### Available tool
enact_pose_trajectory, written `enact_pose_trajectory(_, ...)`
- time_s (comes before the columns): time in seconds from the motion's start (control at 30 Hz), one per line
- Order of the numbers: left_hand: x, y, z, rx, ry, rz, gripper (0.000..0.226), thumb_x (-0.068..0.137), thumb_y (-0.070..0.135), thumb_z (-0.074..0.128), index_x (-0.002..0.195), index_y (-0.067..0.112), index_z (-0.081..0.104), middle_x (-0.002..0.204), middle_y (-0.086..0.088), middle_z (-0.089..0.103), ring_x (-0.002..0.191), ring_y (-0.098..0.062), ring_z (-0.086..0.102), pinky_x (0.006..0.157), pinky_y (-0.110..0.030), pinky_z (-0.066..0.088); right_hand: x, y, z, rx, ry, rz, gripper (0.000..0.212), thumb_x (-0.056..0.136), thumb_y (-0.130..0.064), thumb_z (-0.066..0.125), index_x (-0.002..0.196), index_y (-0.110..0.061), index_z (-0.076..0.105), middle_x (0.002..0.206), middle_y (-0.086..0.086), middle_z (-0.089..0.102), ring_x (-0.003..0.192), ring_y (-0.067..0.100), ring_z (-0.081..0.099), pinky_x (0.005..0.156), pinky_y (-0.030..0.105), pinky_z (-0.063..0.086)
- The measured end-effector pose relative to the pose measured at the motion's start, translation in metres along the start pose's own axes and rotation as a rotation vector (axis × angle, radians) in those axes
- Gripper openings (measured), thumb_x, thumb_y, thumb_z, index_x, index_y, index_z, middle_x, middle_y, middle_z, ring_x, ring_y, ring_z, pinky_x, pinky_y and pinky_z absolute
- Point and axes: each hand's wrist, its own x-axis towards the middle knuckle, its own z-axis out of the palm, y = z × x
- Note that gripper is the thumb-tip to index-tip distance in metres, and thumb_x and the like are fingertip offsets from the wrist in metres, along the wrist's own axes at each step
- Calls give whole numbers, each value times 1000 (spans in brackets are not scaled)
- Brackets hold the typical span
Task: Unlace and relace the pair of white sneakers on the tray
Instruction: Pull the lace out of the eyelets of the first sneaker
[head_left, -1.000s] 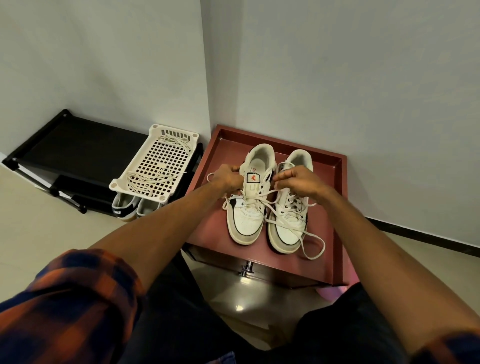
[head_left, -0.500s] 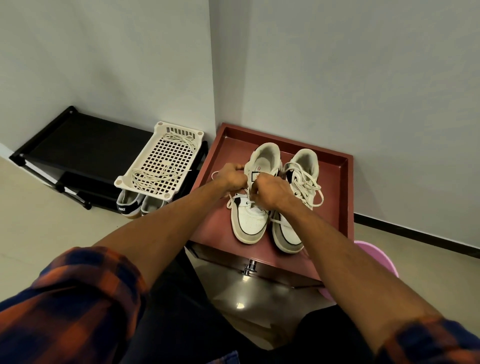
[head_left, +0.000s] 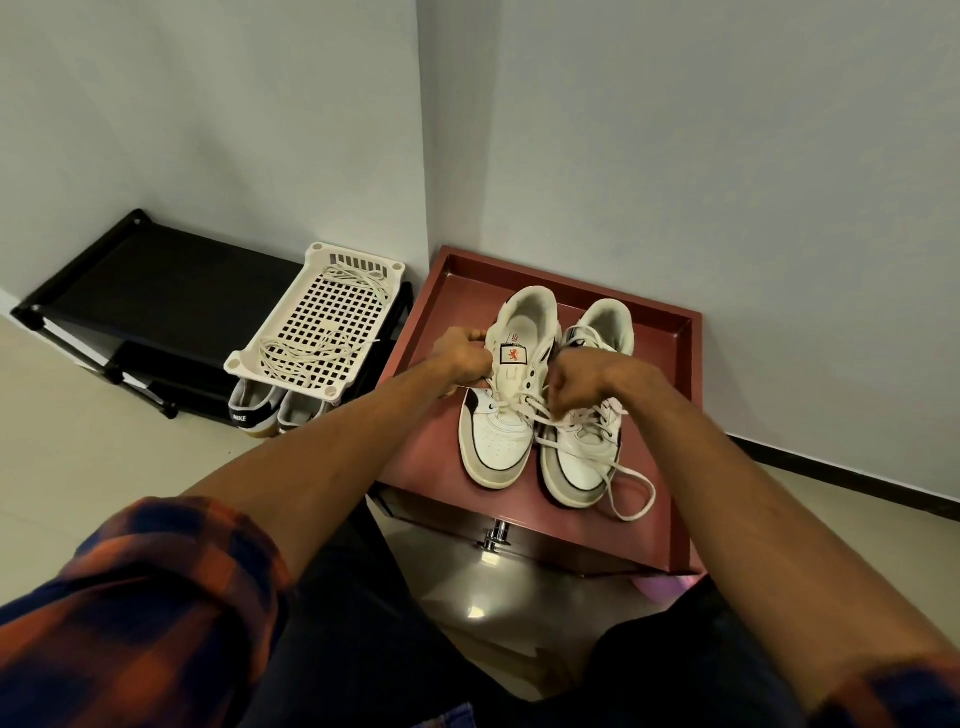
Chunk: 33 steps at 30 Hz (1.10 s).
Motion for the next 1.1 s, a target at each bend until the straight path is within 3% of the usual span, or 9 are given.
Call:
enact_pose_trajectory(0.13, -1, 2, -2, 28, -8, 11, 63, 77, -16, 63, 133, 12, 59, 98, -12, 73, 75, -25, 74, 66, -40, 63, 4, -29, 7, 103, 371, -76, 12, 83, -36, 77, 88, -25, 79, 82, -8, 71, 81, 12, 67, 75, 29, 51)
enact_pose_trajectory(0.23, -1, 1, -1, 44, -11, 14, 63, 77, -16, 62, 133, 12, 59, 96, -15, 73, 75, -28, 74, 67, -43, 63, 18, -47, 28, -1, 422, 1, 26, 84, -41, 74, 102, -22, 77, 99, 2, 72, 94, 24, 68, 76, 33, 52)
enact_pose_trajectory(0.4, -3, 2, -1, 65, -3, 33, 61, 77, -13, 62, 132, 13, 60, 97, -16, 73, 75, -30, 74, 67, -47, 63, 27, -54, 40, -29, 456, 7, 21, 89, -29, 70, 105, -15, 72, 108, 7, 70, 101, 32, 67, 75, 35, 48)
enact_pose_trajectory(0.5, -4, 4, -1, 106, 12, 48, 61, 77, -12, 63, 133, 13, 59, 101, -15, 72, 77, -28, 74, 68, -46, 63, 25, -42, 33, 15, 374, -42, 11, 88, -25, 68, 94, -19, 75, 97, 3, 73, 93, 25, 68, 77, 36, 54)
enact_pose_trajectory(0.6, -5, 5, 0, 173, 36, 68, 58, 78, -8, 65, 132, 12, 61, 97, -13, 72, 70, -24, 73, 68, -44, 63, 15, -22, 22, 188, 171, -132, 14, 83, -13, 69, 70, -9, 73, 65, 9, 68, 60, 14, 59, 63, 36, 52)
enact_pose_trajectory(0.7, -5, 5, 0, 181, 37, 54, 57, 78, -7, 67, 131, 14, 60, 95, -11, 72, 69, -24, 73, 79, -45, 62, -8, -2, 7, 139, -198, -22, 19, 81, -11, 78, 66, -4, 69, 50, 0, 60, 50, 13, 52, 51, 24, 43)
enact_pose_trajectory(0.77, -7, 8, 0, 172, 28, 53, 59, 80, -8, 68, 134, 12, 57, 102, -13, 71, 76, -26, 73, 76, -46, 62, -18, 8, -2, 49, -261, 50, 24, 78, -14, 81, 59, -11, 67, 53, -2, 62, 54, 14, 56, 55, 24, 46)
enact_pose_trajectory(0.97, -9, 8, 1, 166, 32, 50, 59, 81, -10, 66, 135, 11, 56, 101, -11, 68, 75, -25, 73, 72, -43, 63, -6, -11, -5, -85, 267, -34, 24, 81, -38, 77, 66, -23, 66, 66, -8, 64, 73, 15, 65, 68, 33, 49)
enact_pose_trajectory(1.1, -10, 8, 0, 175, 35, 65, 60, 80, -9, 65, 136, 13, 56, 97, -13, 69, 67, -23, 71, 66, -40, 63, 14, -46, 21, -96, 386, -8, 23, 86, -40, 72, 99, -22, 73, 93, 0, 68, 93, 24, 67, 74, 32, 48)
